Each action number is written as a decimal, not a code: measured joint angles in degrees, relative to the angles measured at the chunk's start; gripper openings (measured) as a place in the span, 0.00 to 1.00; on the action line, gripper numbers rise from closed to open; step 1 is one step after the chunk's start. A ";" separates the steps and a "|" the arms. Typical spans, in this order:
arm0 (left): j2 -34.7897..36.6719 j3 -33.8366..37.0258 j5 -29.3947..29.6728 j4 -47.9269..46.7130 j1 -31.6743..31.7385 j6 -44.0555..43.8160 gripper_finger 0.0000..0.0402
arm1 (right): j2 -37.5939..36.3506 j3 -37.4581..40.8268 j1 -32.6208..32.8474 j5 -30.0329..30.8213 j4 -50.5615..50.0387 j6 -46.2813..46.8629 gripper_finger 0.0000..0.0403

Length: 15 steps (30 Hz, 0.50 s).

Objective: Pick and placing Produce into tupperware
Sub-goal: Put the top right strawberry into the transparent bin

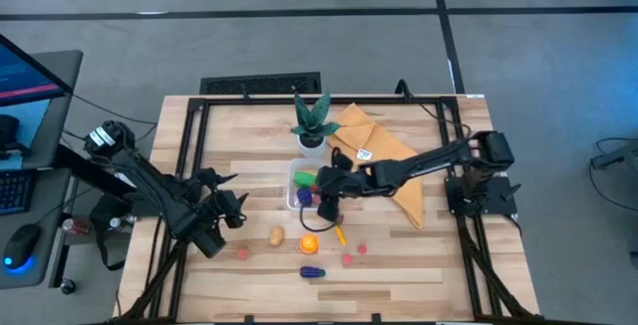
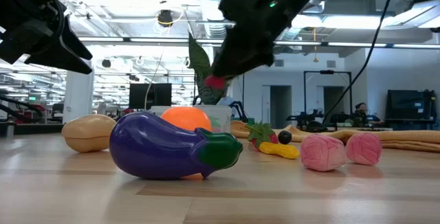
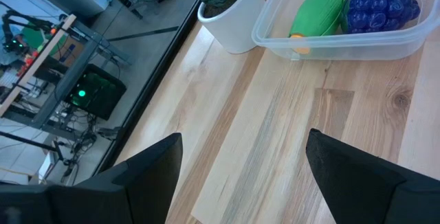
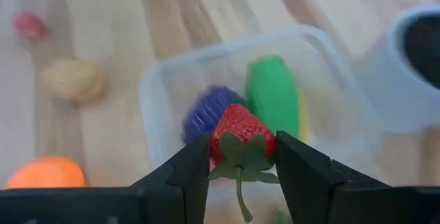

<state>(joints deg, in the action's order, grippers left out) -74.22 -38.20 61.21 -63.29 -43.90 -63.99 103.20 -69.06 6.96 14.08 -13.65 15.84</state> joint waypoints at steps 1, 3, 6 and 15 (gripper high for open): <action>0.00 0.00 -0.10 0.04 0.01 -0.02 0.75 | 0.97 -0.17 -0.31 -0.99 0.69 0.00 0.36; 0.00 0.00 -0.57 0.05 0.00 -0.02 0.75 | 2.53 -0.10 -0.77 -1.09 -0.01 0.04 0.36; 0.00 0.00 -1.01 0.03 0.00 -0.04 0.75 | 3.17 -0.17 -1.31 -0.83 -0.85 0.07 0.37; 0.00 0.00 -1.00 0.03 0.02 0.09 0.75 | 2.95 -0.37 -2.51 -1.73 -0.07 0.06 0.37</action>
<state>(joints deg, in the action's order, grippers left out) -74.22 -38.20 60.21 -63.26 -43.88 -63.90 106.14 -69.43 4.45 12.35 -13.72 15.90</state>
